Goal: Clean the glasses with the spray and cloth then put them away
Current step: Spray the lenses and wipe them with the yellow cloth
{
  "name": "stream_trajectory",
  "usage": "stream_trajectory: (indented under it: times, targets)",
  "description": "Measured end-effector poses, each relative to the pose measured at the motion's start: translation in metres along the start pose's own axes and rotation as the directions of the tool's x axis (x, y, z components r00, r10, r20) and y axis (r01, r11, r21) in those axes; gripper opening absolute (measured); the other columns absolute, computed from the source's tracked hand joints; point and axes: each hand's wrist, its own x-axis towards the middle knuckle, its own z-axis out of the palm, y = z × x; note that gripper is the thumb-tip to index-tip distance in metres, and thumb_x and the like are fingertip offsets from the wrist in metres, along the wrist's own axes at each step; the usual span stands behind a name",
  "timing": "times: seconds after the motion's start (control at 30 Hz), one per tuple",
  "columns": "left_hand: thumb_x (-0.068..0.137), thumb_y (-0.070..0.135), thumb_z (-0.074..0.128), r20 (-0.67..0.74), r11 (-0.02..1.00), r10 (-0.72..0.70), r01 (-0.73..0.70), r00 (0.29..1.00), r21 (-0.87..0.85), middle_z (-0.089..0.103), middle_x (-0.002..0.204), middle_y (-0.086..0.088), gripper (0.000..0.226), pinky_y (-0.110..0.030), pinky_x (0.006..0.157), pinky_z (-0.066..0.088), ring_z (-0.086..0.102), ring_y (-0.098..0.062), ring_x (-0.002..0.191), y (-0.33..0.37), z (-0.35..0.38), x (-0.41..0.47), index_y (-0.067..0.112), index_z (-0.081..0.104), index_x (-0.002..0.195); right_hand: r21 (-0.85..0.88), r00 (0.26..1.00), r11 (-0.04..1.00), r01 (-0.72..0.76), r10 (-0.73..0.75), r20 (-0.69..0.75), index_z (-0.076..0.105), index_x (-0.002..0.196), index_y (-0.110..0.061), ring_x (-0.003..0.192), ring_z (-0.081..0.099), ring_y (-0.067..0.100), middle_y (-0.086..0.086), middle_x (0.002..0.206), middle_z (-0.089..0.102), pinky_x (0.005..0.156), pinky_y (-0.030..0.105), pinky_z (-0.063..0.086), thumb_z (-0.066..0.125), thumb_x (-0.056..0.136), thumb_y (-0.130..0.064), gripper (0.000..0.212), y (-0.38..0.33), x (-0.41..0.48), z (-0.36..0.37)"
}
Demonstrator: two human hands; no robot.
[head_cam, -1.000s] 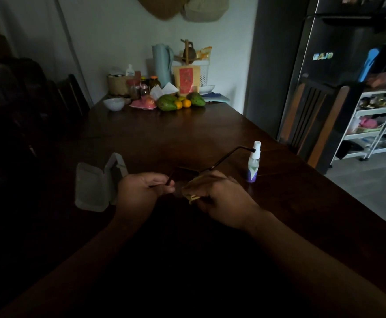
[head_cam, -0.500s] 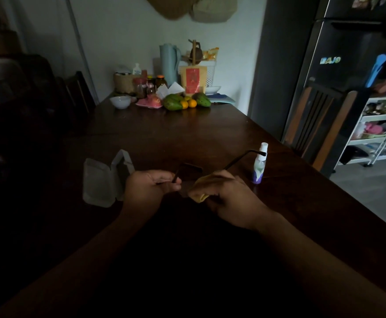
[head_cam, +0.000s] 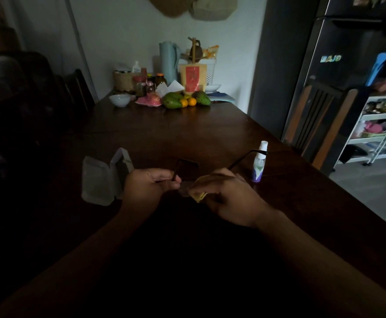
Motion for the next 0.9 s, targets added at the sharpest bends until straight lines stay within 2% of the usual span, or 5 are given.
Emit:
stream_trajectory:
  times: [0.13, 0.23, 0.47, 0.7, 0.9]
  targets:
    - [0.072, -0.004, 0.074, -0.020, 1.000, 0.026, -0.026, 0.999, -0.014, 0.076, 0.074, 0.007, 0.026, -0.014, 0.072, 0.052, 0.070, -0.004, 0.072, 0.000, 0.002, -0.001, 0.022, 0.075, 0.070, -0.004, 0.996, 0.999, 0.046, -0.045, 0.073, 0.043, 0.143, -0.046, 0.133, 0.033, 0.006, -0.027, 0.148, 0.041, 0.107, 0.045, 0.036, 0.061, 0.083, -0.025, 0.065, -0.009, 0.000, 0.003]
    - [0.073, -0.006, 0.073, -0.015, 1.000, 0.008, -0.008, 1.000, -0.024, 0.076, 0.073, 0.007, 0.028, -0.016, 0.073, 0.052, 0.069, -0.004, 0.071, -0.001, 0.003, -0.001, 0.022, 0.075, 0.068, 0.041, 0.988, 0.992, 0.117, -0.120, 0.092, 0.050, 0.142, -0.034, 0.137, 0.035, 0.008, -0.019, 0.149, 0.045, 0.113, 0.042, 0.033, 0.066, 0.082, -0.023, 0.064, -0.010, 0.002, 0.004]
    - [0.073, -0.003, 0.074, -0.005, 1.000, -0.006, 0.006, 1.000, 0.005, 0.076, 0.077, 0.011, 0.037, -0.023, 0.078, 0.048, 0.070, -0.001, 0.075, -0.002, 0.003, -0.001, 0.033, 0.076, 0.063, -0.083, 0.998, 0.995, 0.061, -0.058, 0.036, 0.046, 0.137, -0.047, 0.125, 0.044, 0.006, -0.027, 0.142, 0.048, 0.100, 0.046, 0.042, 0.051, 0.090, -0.037, 0.048, -0.005, -0.001, -0.001]
    - [0.072, 0.001, 0.076, -0.016, 0.999, 0.029, -0.028, 0.999, 0.034, 0.076, 0.079, 0.011, 0.036, -0.027, 0.080, 0.051, 0.071, -0.004, 0.077, -0.006, 0.000, 0.000, 0.036, 0.076, 0.068, -0.027, 0.984, 0.984, 0.173, -0.172, 0.056, 0.055, 0.136, -0.034, 0.127, 0.048, 0.010, -0.016, 0.142, 0.053, 0.104, 0.040, 0.042, 0.057, 0.092, -0.028, 0.044, -0.008, 0.003, 0.003]
    - [0.073, -0.001, 0.074, -0.008, 1.000, 0.016, -0.016, 1.000, 0.004, 0.076, 0.076, 0.009, 0.036, -0.026, 0.080, 0.051, 0.070, -0.006, 0.075, -0.004, 0.000, 0.001, 0.034, 0.076, 0.067, -0.095, 0.996, 0.991, 0.090, -0.087, 0.036, 0.043, 0.142, -0.046, 0.128, 0.044, 0.005, -0.025, 0.143, 0.049, 0.101, 0.045, 0.043, 0.052, 0.093, -0.035, 0.051, -0.004, 0.003, 0.003]
